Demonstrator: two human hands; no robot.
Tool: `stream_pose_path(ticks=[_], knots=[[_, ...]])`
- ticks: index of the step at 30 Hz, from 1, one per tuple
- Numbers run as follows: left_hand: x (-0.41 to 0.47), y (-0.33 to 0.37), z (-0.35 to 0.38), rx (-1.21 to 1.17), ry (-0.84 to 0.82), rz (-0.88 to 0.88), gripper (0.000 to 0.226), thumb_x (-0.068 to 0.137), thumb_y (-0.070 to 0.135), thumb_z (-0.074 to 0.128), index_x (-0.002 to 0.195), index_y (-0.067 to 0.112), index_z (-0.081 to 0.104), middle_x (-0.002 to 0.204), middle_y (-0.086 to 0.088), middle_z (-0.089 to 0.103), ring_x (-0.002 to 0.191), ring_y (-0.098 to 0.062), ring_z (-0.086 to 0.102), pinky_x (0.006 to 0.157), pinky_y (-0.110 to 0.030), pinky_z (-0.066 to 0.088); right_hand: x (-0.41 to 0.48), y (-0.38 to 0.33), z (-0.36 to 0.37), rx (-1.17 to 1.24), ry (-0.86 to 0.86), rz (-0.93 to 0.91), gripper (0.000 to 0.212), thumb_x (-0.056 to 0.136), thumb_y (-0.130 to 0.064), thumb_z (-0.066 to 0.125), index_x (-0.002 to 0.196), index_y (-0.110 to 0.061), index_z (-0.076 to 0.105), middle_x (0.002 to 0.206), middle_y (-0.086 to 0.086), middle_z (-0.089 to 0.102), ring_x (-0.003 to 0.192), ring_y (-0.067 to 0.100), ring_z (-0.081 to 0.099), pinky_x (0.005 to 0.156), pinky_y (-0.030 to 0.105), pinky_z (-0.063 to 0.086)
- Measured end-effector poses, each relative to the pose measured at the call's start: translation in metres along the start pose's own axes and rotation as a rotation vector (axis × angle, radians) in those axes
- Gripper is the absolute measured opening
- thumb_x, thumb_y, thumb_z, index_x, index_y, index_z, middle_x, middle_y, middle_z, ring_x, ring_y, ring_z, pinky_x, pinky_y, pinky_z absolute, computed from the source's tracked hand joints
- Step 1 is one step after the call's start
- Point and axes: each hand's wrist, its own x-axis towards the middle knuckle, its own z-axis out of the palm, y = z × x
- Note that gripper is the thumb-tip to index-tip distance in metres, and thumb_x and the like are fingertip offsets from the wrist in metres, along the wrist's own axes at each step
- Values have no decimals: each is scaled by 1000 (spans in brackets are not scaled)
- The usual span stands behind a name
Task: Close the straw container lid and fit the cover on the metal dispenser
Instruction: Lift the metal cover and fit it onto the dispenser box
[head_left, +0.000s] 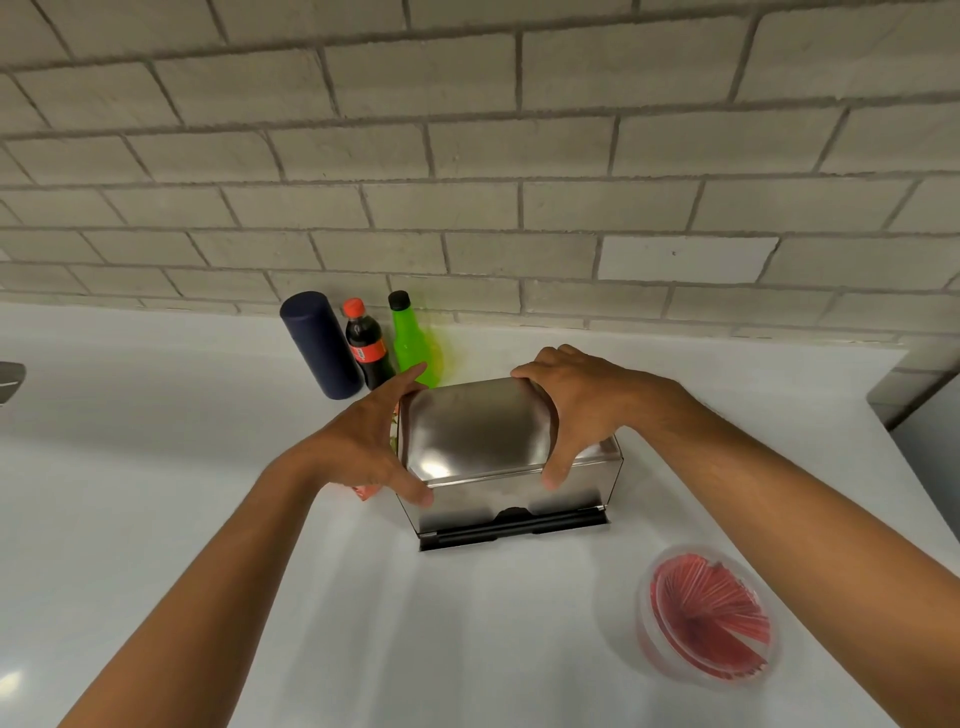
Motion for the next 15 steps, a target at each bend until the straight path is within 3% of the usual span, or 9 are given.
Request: stream_pose_path(ticks=[4, 7, 9, 12, 15], knots=[[-4, 7, 1, 31, 2, -8, 156, 40, 49, 105, 156, 64, 2, 160, 22, 30, 143, -14, 38, 110, -33, 44, -6, 1, 4, 27, -12, 33, 141, 43, -69, 98, 161, -34, 30, 143, -7, 41, 135, 17, 35, 112, 33, 37], [-10, 20, 3, 137, -4, 1, 156, 42, 47, 101, 159, 59, -3, 168, 13, 18, 152, -20, 28, 115, -40, 44, -19, 6, 9, 69, -3, 84, 158, 45, -77, 94, 170, -32, 7, 171, -3, 21, 156, 22, 16, 125, 38, 21], [-15, 31, 8, 233, 24, 39, 157, 44, 49, 98, 161, 53, -6, 171, 8, 11, 155, -23, 21, 116, -43, 42, -33, 11, 13, 115, 35, 125, 161, 46, -78, 92, 170, -33, 1, 177, -3, 6, 162, 21, 3, 129, 41, 14], [-27, 52, 17, 268, 105, 127, 156, 45, 57, 95, 162, 51, -7, 175, 5, 2, 160, -24, 9, 121, -56, 35, -64, 23, 18, 230, 98, 162, 157, 49, -76, 93, 170, -33, 2, 178, -3, 7, 163, 20, 5, 129, 42, 16], [-39, 76, 36, 218, 195, 264, 149, 49, 61, 93, 162, 54, -4, 176, 6, 5, 161, -17, 4, 123, -51, 31, -102, 36, 28, 389, 137, 232, 147, 54, -75, 93, 169, -39, 8, 175, -6, 16, 161, 20, 16, 125, 38, 24]])
